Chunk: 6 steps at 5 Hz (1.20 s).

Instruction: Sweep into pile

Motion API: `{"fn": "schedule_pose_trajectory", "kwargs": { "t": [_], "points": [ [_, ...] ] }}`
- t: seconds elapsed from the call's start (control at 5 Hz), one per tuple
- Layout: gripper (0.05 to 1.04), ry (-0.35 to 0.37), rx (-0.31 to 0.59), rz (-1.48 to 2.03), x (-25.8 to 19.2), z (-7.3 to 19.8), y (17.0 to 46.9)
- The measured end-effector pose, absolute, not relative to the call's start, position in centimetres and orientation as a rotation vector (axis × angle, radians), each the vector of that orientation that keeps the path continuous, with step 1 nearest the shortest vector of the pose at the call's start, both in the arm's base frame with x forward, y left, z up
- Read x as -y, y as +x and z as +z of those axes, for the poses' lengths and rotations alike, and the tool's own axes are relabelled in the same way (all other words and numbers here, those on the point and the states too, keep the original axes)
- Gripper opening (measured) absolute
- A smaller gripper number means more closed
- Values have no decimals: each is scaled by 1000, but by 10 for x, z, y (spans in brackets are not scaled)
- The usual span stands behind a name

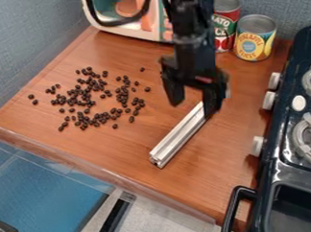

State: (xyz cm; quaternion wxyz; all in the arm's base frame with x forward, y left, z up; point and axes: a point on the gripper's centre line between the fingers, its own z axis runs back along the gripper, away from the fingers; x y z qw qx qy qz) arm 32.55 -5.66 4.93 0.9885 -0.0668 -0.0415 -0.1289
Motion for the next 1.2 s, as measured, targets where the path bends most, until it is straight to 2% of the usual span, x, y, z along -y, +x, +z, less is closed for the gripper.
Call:
{"fn": "schedule_pose_trajectory", "kwargs": {
  "t": [0.2, 0.4, 0.6, 0.8, 1.0, 1.2],
  "points": [
    [1001, -114, 90, -272, 60, 35, 306],
    [966, -88, 152, -202, 62, 21, 288],
    [693, 27, 195, -117, 62, 10, 285],
    [415, 88, 225, -94, 55, 9, 290],
    [393, 4, 173, -7, 58, 10, 288],
    [393, -212, 178, 144, 81, 50, 296]
  ]
}}
